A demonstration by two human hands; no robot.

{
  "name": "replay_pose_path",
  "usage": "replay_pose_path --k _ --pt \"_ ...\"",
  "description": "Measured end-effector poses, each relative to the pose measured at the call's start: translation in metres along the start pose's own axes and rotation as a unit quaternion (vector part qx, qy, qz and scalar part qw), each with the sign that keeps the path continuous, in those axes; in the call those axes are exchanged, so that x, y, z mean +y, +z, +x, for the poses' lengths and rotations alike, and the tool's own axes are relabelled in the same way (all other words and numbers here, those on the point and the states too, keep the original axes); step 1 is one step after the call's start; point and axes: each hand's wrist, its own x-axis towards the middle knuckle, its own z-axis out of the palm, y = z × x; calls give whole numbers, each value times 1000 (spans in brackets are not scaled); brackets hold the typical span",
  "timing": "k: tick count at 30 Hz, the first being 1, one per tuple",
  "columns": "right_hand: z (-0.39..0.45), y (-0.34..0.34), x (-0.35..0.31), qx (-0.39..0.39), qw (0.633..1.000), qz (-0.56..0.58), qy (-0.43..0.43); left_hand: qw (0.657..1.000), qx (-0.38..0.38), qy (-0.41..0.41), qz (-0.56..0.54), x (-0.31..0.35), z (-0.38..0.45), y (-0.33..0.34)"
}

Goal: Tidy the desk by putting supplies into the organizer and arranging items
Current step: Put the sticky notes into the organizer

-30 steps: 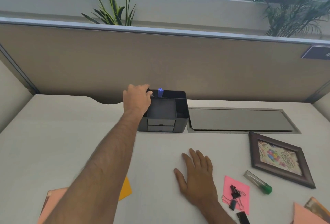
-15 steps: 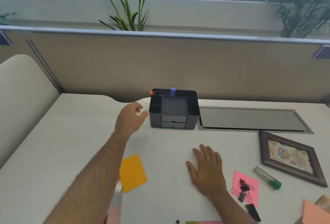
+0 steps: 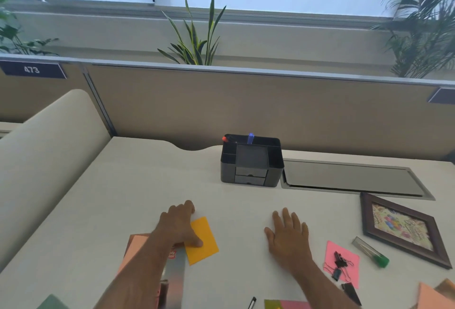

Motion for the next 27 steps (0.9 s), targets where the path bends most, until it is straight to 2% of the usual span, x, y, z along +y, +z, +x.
replay_pose_path --k 4,7,10,13,15,16,20,23,25,27 --pt "-9 -3 -3 4 999 41 -29 996 17 -1 -88 -3 1 6" --pt "-16 -4 -6 23 971 231 -55 985 62 10 -163 0 1 7" --pt "-25 -19 -24 56 897 438 -26 939 102 32 -328 12 1 8" --pt "-23 -39 -45 -12 796 605 14 875 99 59 -470 37 -6 3" --pt "-18 -51 -54 -54 732 678 30 852 101 74 -508 54 -10 3" --pt "-14 -57 -55 -58 717 694 42 843 102 77 -523 62 -12 4" --pt "0 -81 -50 -20 701 708 82 789 119 67 -599 83 -16 11" --pt "8 -93 -39 -81 678 725 91 743 137 34 -654 100 -19 16" --pt "10 -100 -36 -85 728 676 77 723 142 18 -675 111 -22 16" --pt "14 -111 -32 -29 772 632 59 720 130 3 -681 121 -23 17"
